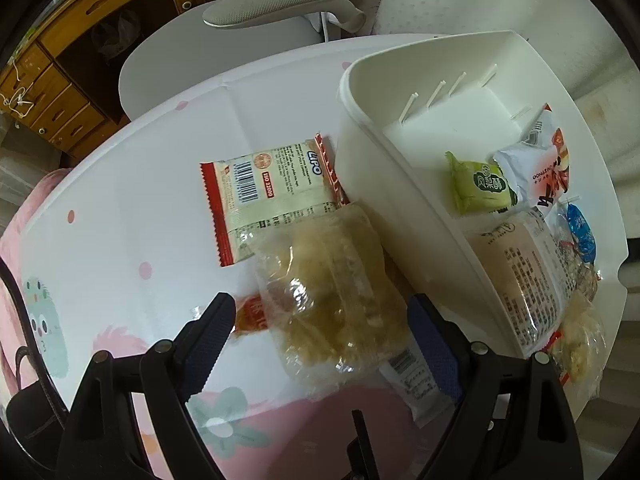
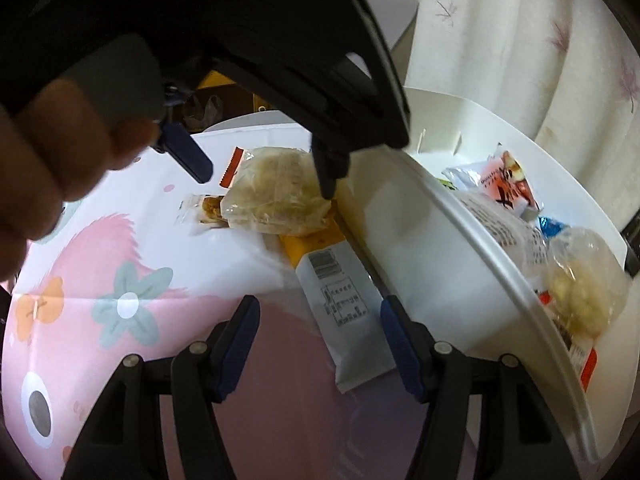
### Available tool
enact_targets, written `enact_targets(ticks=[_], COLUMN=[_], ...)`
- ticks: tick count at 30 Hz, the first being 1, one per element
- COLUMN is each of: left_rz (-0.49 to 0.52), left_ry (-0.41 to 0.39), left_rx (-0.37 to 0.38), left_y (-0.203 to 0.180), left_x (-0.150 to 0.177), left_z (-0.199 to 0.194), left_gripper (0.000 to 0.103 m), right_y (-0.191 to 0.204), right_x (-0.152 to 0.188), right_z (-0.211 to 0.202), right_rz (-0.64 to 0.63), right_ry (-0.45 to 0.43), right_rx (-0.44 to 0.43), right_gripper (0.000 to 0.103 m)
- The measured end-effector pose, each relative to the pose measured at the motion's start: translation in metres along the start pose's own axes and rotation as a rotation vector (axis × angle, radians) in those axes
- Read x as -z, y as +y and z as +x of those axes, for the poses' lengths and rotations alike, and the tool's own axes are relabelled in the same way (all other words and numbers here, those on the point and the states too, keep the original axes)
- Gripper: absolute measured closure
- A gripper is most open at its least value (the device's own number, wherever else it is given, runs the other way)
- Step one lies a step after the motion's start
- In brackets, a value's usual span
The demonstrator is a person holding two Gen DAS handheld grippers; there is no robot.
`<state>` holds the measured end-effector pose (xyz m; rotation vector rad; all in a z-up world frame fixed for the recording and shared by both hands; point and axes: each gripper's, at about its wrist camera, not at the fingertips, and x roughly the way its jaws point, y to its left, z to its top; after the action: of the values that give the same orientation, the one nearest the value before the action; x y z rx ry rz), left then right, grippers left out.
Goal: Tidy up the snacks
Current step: 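Grasp the clear crumbly cake packet with the left gripper while the right gripper grasps the white orange-ended bar, then lift the cake packet with the left gripper while the right gripper carries the white bar over the tray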
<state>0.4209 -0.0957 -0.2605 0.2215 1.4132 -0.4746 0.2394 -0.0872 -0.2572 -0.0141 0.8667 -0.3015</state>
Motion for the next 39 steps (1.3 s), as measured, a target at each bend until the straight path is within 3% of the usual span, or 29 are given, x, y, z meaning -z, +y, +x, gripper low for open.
enact_targets(ticks=[4, 10, 18, 23, 39], left_rz=[-0.023, -0.07, -0.102, -0.111, -0.148], left_ry=[0.0, -0.011, -0.016, -0.031, -0.043], left_rx=[0.003, 0.012, 0.022, 0.036, 0.023], left_y=[-0.001, 0.006, 0.017, 0.023, 0.036], left_x=[0.0, -0.001, 0.002, 0.009, 0.064], left_z=[0.008, 0.012, 0.015, 0.011, -0.045], left_gripper=[0.016, 0.018, 0.044, 0.057, 0.06], right_y=[-0.004, -0.014, -0.022, -0.03, -0.028], right_x=[0.0, 0.003, 0.001, -0.005, -0.007], right_z=[0.006, 0.015, 0.018, 0.021, -0.003], right_rz=[-0.002, 0.017, 0.035, 0.037, 0.04], right_ry=[0.021, 0.051, 0.081, 0.111, 0.179], right_rx=[0.041, 0.022, -0.033, -0.046, -0.083], right_gripper=[0.041, 0.042, 0.047, 0.06, 0.071])
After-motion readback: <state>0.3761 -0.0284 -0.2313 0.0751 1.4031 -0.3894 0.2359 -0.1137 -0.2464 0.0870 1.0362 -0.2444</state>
